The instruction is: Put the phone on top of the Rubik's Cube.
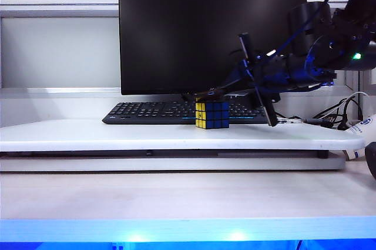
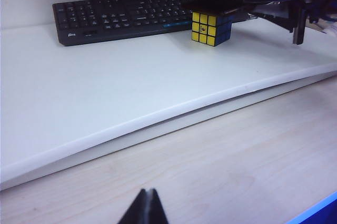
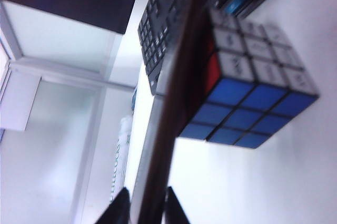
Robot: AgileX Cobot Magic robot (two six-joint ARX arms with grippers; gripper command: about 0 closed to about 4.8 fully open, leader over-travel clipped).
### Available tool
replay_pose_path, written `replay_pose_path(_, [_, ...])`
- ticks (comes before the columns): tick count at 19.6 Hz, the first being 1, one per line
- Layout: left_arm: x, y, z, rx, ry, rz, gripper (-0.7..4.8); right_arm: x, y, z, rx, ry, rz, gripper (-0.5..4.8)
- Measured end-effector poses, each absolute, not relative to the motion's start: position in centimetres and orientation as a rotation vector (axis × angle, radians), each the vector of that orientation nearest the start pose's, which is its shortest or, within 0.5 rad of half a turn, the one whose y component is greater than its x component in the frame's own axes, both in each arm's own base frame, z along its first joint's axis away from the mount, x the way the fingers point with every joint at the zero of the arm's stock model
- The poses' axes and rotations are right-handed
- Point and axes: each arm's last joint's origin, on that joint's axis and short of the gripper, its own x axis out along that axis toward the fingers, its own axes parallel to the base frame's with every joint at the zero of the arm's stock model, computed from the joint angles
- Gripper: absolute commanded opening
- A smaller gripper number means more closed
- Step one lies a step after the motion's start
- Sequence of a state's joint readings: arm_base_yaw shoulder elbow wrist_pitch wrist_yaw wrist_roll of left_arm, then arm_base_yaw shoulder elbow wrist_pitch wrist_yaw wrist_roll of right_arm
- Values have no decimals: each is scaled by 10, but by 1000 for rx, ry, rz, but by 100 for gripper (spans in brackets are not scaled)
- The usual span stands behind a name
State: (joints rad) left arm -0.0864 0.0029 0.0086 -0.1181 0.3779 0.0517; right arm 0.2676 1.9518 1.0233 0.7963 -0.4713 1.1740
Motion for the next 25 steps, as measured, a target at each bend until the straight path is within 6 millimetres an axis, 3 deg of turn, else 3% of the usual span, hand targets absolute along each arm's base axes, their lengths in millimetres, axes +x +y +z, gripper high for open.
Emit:
replay_pose_path(4, [93, -19, 155, 34, 101, -467, -5, 389, 115, 176, 1137, 547, 557, 96])
replay_pose_path(8, [93, -19, 155, 34, 101, -467, -6, 389, 115, 176, 1138, 549, 556, 138])
replay_pose_path(10, [94, -19, 155, 35, 101, -455, -6, 389, 115, 175, 1139, 555, 552, 213])
replay_pose_path(13, [94, -18, 155, 35, 101, -451, -6, 389, 115, 174, 1141, 563, 547, 235])
replay_pose_path(15, [94, -18, 155, 35, 101, -451, -6, 389, 115, 174, 1141, 567, 544, 328])
replay_pose_path(17, [94, -18, 155, 35, 101, -451, -6, 389, 114, 174, 1141, 567, 543, 371])
replay_pose_path(25, [94, -18, 155, 35, 101, -451, -5, 393, 100, 174, 1150, 550, 514, 378])
